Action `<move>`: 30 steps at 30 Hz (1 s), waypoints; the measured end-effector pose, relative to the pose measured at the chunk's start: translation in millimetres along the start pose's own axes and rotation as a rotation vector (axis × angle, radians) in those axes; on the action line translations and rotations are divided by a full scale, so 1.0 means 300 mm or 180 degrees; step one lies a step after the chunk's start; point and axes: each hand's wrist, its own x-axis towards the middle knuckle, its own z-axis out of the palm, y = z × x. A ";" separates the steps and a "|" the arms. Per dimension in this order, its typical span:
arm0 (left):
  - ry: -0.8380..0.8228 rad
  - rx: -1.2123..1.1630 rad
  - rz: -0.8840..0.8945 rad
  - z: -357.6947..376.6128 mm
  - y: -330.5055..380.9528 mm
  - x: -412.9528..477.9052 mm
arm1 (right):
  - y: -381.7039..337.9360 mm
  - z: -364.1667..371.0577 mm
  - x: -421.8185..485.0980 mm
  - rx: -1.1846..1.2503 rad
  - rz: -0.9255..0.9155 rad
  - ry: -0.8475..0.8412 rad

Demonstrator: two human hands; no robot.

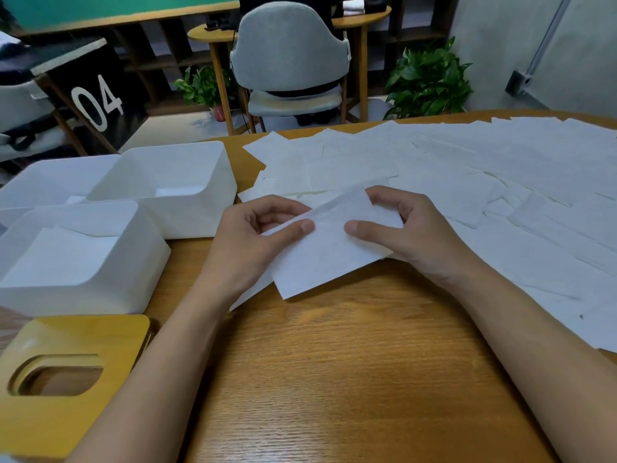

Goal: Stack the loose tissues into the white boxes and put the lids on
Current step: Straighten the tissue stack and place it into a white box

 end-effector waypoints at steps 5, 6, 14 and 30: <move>0.0181 -0.0063 0.0184 0.019 -0.014 0.003 | -0.012 0.025 -0.010 -0.0084 -0.0218 -0.0363; 0.0176 0.0007 0.0222 0.020 -0.017 0.004 | -0.011 0.026 -0.010 -0.0194 -0.0239 -0.0368; 0.0257 0.0251 0.0336 0.020 -0.017 0.003 | -0.012 0.035 -0.016 -0.0630 -0.0504 -0.0297; 0.0175 0.1082 0.0354 -0.007 -0.040 0.007 | 0.020 -0.009 0.007 -0.0536 -0.0192 0.0265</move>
